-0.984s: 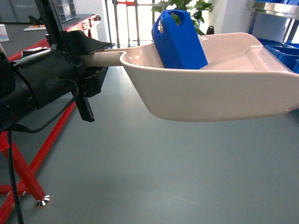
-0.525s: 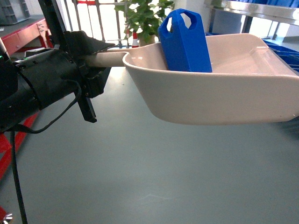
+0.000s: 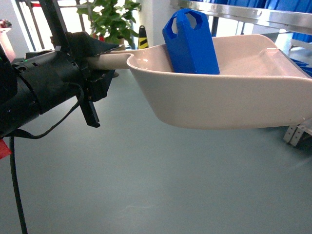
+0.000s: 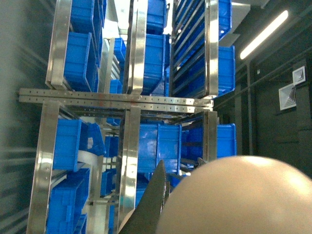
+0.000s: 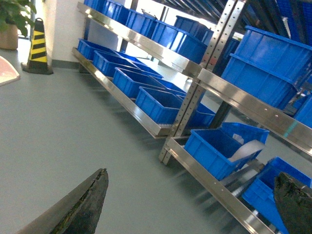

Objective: Place part in tray to right shelf

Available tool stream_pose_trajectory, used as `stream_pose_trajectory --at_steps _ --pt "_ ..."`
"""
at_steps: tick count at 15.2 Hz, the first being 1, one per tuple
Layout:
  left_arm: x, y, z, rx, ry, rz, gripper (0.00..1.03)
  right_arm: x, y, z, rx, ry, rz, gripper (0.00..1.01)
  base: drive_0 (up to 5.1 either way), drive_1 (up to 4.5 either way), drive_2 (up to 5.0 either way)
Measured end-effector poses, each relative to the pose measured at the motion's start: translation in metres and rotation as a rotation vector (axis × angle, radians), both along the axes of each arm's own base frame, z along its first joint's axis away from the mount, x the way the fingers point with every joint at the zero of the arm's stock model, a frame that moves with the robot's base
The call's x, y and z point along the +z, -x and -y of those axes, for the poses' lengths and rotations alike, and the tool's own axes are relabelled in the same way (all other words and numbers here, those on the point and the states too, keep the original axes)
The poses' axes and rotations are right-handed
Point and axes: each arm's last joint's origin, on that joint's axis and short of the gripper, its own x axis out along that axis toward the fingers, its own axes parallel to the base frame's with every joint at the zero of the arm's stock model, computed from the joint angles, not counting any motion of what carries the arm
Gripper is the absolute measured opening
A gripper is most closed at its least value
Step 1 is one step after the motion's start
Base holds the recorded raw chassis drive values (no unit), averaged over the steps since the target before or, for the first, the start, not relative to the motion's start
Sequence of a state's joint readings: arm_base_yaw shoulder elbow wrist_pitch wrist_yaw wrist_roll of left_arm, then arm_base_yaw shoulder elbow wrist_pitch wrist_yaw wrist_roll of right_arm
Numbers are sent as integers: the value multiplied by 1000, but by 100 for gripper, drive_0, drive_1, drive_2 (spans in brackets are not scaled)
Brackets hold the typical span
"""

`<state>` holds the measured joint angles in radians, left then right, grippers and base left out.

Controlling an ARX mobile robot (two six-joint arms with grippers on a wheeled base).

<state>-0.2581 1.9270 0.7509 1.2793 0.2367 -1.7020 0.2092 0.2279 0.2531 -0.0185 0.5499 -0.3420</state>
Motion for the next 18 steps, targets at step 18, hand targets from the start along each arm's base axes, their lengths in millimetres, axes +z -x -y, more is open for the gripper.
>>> stream_pose_trajectory --at_steps 18 --pt "0 0 0 1 1 1 12 0 0 0 0 0 1 98 -165 -165 -165"
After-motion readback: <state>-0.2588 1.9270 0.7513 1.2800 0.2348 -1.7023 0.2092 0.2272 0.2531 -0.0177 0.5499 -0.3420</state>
